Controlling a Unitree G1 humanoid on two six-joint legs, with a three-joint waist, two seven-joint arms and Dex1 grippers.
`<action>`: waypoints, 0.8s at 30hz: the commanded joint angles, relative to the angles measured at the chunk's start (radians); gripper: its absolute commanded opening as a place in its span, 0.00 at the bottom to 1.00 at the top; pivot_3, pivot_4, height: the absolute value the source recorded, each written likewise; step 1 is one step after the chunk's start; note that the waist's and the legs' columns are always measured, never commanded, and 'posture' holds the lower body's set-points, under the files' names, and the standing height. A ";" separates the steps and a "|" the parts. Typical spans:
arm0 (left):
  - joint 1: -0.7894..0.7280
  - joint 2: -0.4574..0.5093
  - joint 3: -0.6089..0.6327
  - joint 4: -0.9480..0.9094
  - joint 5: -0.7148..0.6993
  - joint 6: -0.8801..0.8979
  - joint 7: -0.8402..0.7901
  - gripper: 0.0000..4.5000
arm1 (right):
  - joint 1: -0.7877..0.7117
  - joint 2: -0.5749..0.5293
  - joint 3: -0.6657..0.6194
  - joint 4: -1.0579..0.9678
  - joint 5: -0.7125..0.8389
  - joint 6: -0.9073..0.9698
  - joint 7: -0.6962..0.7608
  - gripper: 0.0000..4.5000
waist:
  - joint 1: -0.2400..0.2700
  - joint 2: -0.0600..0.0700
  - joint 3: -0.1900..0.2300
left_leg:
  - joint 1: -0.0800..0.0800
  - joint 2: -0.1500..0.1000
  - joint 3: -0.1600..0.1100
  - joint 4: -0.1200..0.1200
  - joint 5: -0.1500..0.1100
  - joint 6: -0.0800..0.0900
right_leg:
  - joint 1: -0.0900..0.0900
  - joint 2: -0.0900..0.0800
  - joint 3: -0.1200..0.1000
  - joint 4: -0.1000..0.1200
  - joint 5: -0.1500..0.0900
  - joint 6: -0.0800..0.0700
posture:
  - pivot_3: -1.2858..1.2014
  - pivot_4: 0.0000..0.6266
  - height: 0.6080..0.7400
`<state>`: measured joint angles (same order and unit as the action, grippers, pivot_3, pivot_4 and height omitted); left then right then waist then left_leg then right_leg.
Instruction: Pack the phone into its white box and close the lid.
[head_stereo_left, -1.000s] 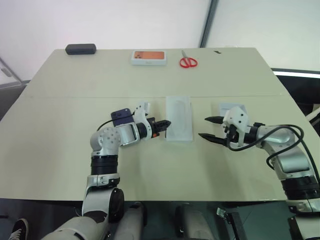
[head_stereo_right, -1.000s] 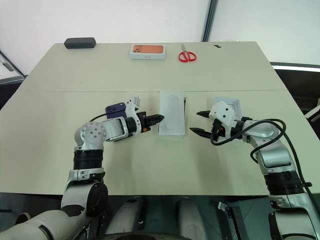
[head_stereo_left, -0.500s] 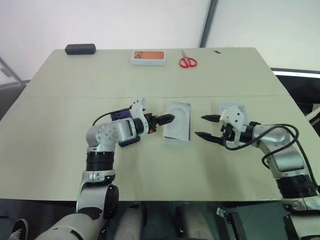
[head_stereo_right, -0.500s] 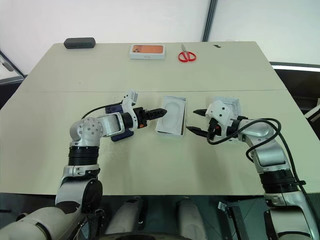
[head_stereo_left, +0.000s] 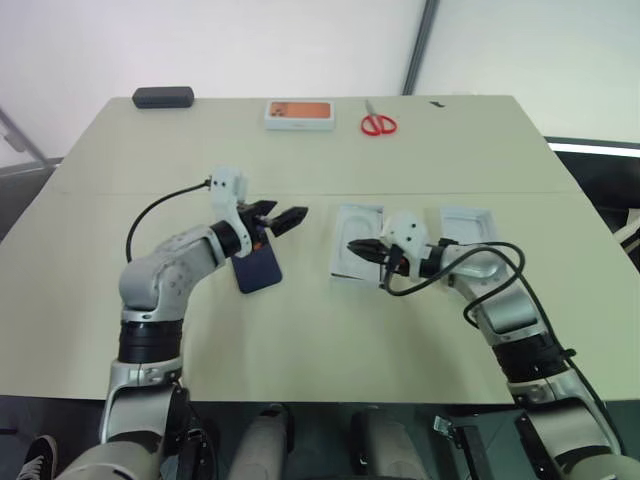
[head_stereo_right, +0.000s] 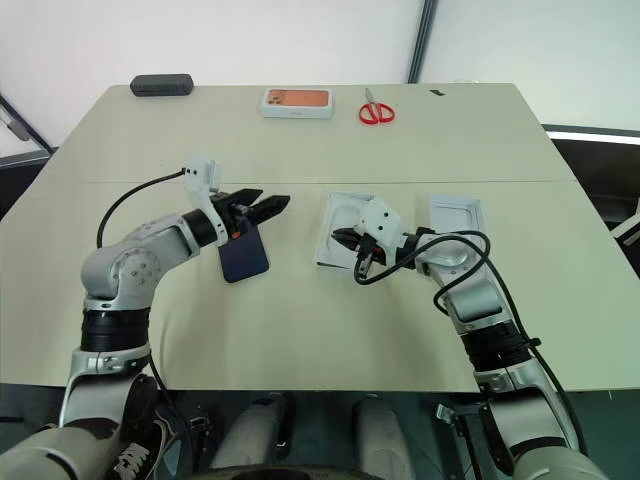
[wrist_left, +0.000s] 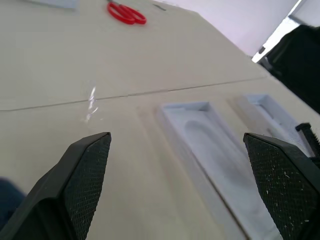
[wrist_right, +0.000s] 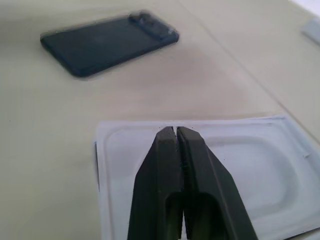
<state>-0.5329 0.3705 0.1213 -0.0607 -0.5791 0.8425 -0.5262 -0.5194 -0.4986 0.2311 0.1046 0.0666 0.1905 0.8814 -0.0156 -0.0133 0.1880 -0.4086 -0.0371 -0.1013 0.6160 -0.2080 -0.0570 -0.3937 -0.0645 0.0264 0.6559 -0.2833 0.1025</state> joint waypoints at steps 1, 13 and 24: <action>0.059 0.092 -0.037 -0.136 0.000 -0.080 -0.144 1.00 | -0.033 0.002 0.029 0.033 -0.065 -0.031 -0.021 0.01 | -0.001 0.000 0.000 | 0.000 0.000 0.000 0.000 0.000 0.000 | 0.000 0.000 0.000 0.000 0.000 0.000 | 0.52 0.24 1.00; 0.131 0.185 -0.046 -0.166 0.009 -0.170 -0.244 1.00 | -0.083 -0.001 0.040 0.128 -0.123 -0.063 -0.011 0.01 | 0.001 0.000 0.000 | 0.000 0.001 -0.001 -0.001 0.000 0.000 | 0.000 0.000 0.000 -0.001 0.000 -0.001 | 0.52 0.24 1.00; 0.116 0.173 -0.083 -0.147 0.035 -0.187 -0.250 1.00 | -0.137 0.086 0.026 0.266 -0.153 -0.081 -0.121 0.01 | -0.005 0.000 0.000 | 0.000 0.001 -0.001 -0.001 0.000 0.000 | 0.000 0.001 -0.001 0.000 0.000 -0.001 | 0.52 0.24 1.00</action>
<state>-0.4004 0.5454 0.0446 -0.1968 -0.5515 0.6804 -0.7664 -0.6357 -0.4154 0.2844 0.3452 -0.0749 0.1201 0.7921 -0.0211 -0.0131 0.1881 -0.4083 -0.0360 -0.1025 0.6149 -0.2082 -0.0567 -0.3937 -0.0636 0.0259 0.6559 -0.2831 0.1018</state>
